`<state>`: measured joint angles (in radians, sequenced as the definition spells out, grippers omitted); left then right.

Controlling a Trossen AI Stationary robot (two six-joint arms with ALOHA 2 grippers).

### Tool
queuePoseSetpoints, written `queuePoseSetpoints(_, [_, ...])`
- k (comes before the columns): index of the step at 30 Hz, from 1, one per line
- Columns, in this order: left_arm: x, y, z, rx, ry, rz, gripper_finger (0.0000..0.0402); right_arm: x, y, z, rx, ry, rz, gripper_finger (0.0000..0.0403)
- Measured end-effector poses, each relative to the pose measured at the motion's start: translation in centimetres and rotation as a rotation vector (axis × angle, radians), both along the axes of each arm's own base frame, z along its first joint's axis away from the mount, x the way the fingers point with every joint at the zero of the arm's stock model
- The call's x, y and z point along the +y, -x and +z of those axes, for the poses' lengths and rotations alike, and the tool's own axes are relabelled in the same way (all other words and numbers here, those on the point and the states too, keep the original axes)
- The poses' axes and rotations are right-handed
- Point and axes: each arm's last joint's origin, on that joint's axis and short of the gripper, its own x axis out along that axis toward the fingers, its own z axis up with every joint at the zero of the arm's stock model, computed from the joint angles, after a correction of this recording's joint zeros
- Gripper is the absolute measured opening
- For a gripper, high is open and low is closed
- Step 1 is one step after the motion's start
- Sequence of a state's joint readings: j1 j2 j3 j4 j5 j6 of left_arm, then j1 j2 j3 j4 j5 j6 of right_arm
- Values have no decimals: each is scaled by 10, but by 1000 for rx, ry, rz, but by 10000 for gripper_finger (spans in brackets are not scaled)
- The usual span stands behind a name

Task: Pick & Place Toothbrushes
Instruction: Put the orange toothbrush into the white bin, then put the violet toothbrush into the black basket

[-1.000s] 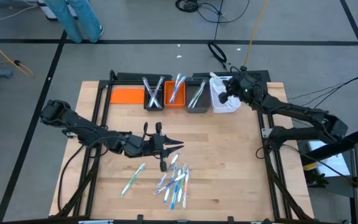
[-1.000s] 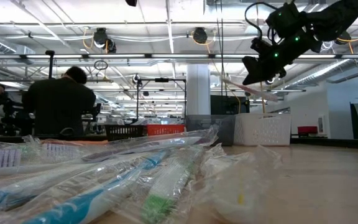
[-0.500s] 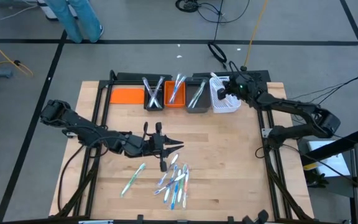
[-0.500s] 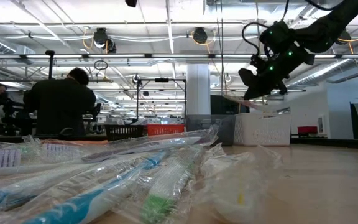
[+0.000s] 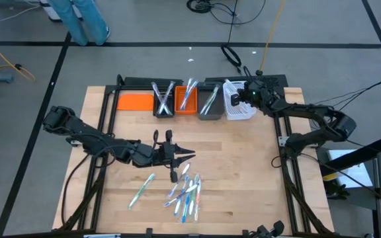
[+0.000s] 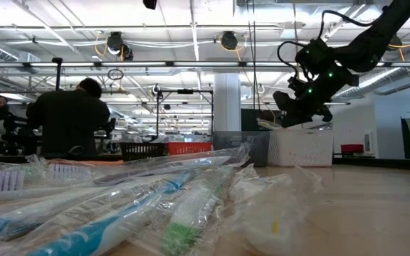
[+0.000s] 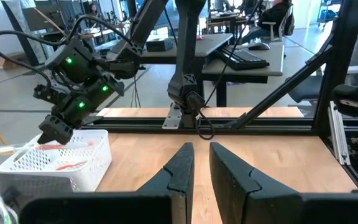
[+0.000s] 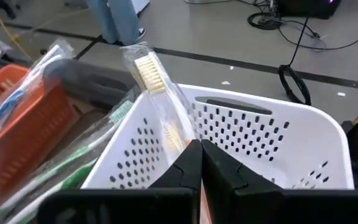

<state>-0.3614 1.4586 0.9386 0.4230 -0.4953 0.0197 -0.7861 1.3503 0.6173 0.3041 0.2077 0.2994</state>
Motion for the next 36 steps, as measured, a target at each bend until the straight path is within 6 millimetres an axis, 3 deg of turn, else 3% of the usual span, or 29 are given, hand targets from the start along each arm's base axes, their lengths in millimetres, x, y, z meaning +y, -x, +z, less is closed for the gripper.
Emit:
queuePoseSetpoints(8, [0,0,0,3,2,0,51,2,9,-13,-27,-14,-32,0])
queuePoseSetpoints(21, [0,0,0,2,4,0,51,3,8,-15,-12,-30,20,10])
queuePoseSetpoints(36, [0,0,0,4,4,1,51,3,6,-11,-56,-17,68,136])
